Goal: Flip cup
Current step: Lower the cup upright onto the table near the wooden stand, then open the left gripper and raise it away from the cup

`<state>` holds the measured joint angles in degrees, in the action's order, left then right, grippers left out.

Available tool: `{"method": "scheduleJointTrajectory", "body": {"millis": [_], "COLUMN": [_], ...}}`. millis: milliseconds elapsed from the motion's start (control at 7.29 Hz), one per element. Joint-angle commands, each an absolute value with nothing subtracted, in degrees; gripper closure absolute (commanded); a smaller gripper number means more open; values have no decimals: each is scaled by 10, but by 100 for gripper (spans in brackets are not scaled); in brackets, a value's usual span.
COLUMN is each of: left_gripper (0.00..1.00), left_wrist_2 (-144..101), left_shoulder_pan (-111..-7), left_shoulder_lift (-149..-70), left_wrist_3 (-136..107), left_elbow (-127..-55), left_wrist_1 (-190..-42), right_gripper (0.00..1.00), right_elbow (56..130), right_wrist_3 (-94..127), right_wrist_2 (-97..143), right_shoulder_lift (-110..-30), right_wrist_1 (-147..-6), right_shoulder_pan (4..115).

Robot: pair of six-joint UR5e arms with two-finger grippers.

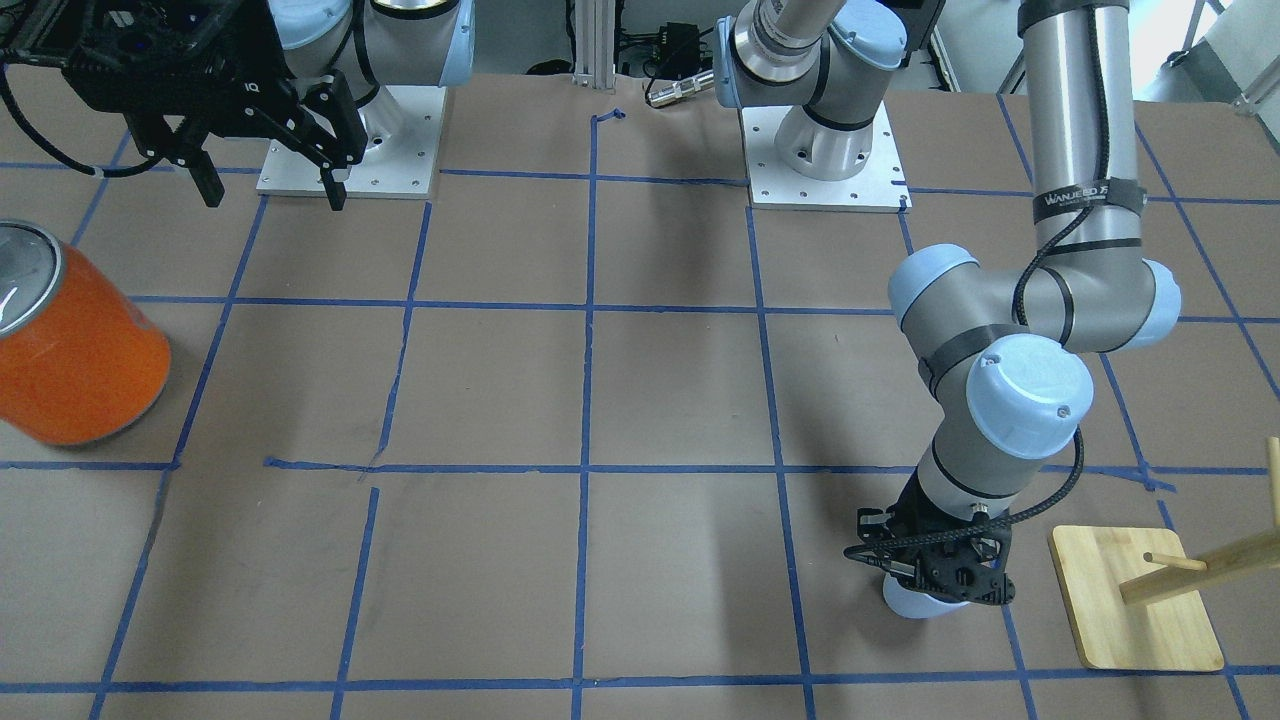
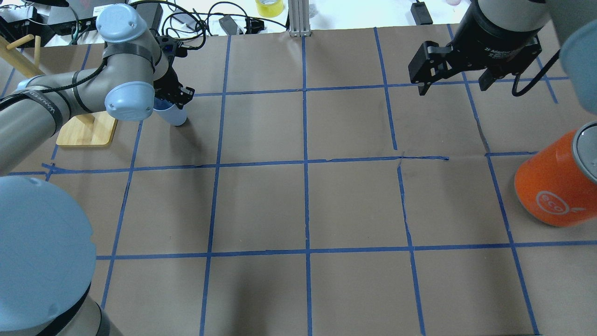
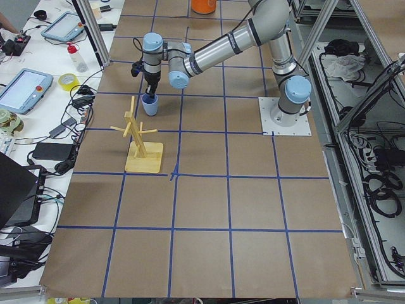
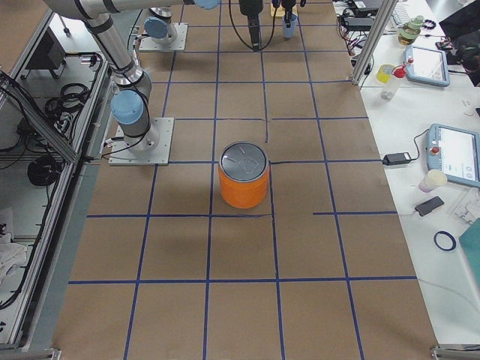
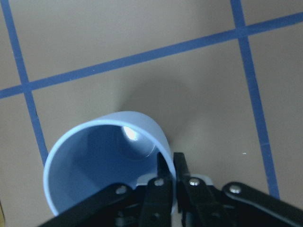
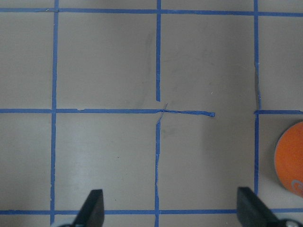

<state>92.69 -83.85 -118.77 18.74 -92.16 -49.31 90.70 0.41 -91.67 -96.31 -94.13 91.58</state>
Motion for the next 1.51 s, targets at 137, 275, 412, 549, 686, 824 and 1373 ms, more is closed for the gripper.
{"method": "scheduleJointTrajectory", "body": {"millis": [137,275,412,549,686,824,1373], "left_gripper": [0,0,0,0,0,0,0], "left_wrist_2": [932,933,933,933,934,969,969], "left_shoulder_pan": [-844,-847,-852,-865,-881,-902,-911], "left_shoulder_lift": [-1148,-1113,-1067,-1022,-978,-936,-875], "left_wrist_3": [184,164,144,125,94,72,69], "left_elbow": [-922,-916,-915,-915,-915,-916,-915], "left_wrist_1": [-541,-600,-652,-688,-726,-755,-786], "right_gripper": [0,0,0,0,0,0,0], "right_elbow": [907,907,907,907,907,907,907], "right_wrist_3": [4,4,4,4,4,4,4], "right_wrist_2": [-917,-917,-917,-917,-917,-917,-917], "right_shoulder_lift": [-963,-963,-963,-963,-963,-963,-963], "right_wrist_1": [-941,-941,-941,-941,-941,-941,-941], "right_shoulder_pan": [916,916,916,916,916,916,916]}}
